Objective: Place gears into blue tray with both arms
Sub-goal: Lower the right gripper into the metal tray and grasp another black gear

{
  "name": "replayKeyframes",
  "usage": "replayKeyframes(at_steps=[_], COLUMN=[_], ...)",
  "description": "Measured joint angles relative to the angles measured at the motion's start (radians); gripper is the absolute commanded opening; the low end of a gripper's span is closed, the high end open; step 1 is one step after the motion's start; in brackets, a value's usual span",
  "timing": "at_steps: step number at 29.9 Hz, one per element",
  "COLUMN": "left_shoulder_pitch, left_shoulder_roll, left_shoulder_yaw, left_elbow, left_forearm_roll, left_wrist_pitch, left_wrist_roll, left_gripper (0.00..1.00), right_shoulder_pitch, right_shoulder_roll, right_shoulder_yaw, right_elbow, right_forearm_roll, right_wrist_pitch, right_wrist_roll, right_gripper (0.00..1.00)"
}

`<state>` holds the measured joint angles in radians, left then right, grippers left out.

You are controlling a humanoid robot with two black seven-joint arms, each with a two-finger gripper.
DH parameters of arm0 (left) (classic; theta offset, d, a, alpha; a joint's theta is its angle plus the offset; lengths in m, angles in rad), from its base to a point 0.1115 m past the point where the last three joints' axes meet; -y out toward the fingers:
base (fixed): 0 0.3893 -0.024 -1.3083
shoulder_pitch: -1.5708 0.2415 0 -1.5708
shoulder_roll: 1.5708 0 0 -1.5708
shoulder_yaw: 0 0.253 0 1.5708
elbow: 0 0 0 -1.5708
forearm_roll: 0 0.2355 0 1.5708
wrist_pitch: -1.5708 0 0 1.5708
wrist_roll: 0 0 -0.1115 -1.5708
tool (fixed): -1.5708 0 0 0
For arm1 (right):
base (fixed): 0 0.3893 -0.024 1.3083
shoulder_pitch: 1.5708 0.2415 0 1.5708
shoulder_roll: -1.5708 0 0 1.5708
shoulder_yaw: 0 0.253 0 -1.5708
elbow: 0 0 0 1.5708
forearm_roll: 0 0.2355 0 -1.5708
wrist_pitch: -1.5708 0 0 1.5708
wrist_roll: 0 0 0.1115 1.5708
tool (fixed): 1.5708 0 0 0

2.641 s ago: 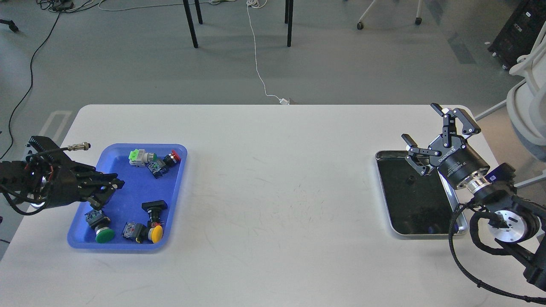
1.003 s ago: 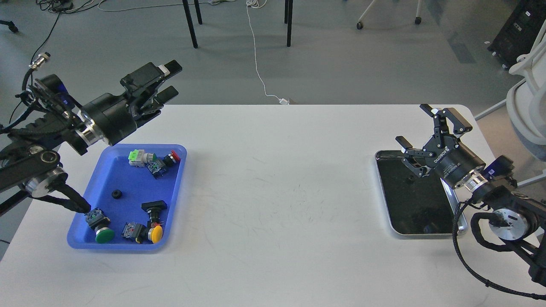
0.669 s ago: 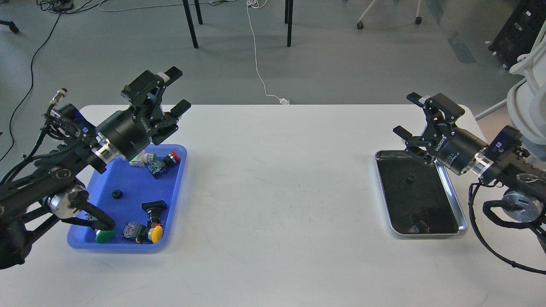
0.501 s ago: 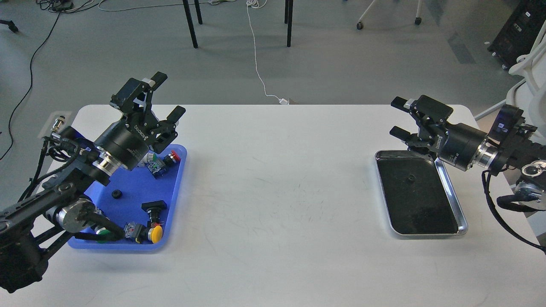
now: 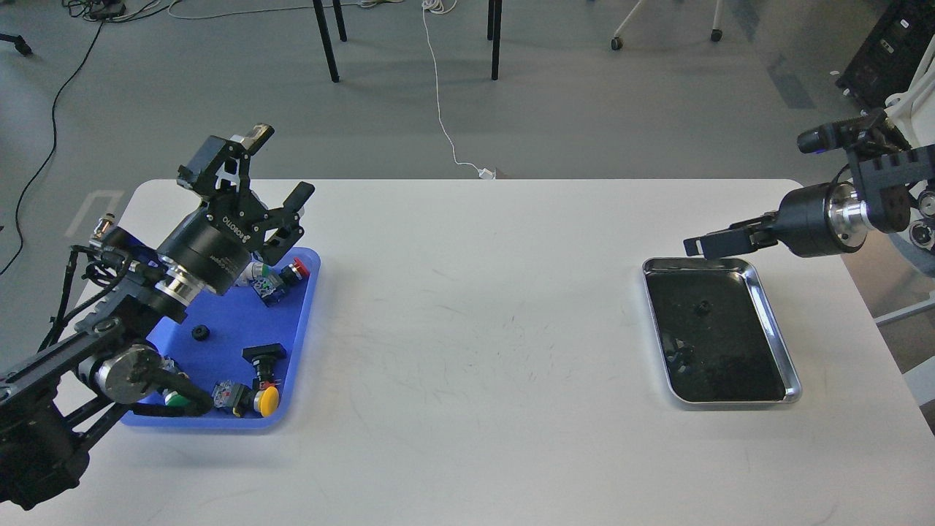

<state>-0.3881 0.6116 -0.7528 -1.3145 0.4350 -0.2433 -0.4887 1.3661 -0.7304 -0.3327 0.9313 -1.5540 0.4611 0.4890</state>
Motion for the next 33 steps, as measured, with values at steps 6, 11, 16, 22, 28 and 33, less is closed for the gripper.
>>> replayKeyframes(at_steps=[6, 11, 16, 22, 28, 33], left_shoulder_pitch=[0.002, 0.002, 0.002, 0.008, 0.01, 0.014], left_shoulder_roll=[-0.007, 0.002, 0.005, 0.004, 0.004, 0.004], left_shoulder_yaw=[-0.002, -0.003, -0.002, -0.002, -0.002, -0.003], left_elbow=[0.005, 0.006, 0.009, 0.011, 0.011, 0.011], left_forearm_roll=[0.0, -0.002, -0.003, -0.003, -0.002, -0.002], left_wrist_pitch=[0.0, -0.014, -0.034, -0.037, -0.037, -0.037], left_wrist_roll=[0.0, 0.0, 0.0, 0.0, 0.0, 0.0], left_gripper=[0.98, 0.98, 0.98, 0.98, 0.98, 0.98], right_shoulder_pitch=[-0.008, -0.02, -0.034, -0.071, -0.101, -0.134], right_shoulder_roll=[0.157, 0.228, 0.247, 0.249, 0.281, 0.311], right_shoulder_yaw=[-0.094, -0.174, -0.204, -0.21, -0.204, -0.204], right_elbow=[-0.134, -0.171, -0.177, -0.199, -0.266, -0.318], right_forearm_roll=[-0.106, -0.112, -0.112, -0.111, -0.106, -0.104], right_wrist_pitch=[-0.028, -0.058, -0.063, -0.064, -0.08, -0.093], right_wrist_roll=[0.0, 0.0, 0.0, 0.0, 0.0, 0.0], right_gripper=[0.96, 0.93, 0.87, 0.79, 0.74, 0.67])
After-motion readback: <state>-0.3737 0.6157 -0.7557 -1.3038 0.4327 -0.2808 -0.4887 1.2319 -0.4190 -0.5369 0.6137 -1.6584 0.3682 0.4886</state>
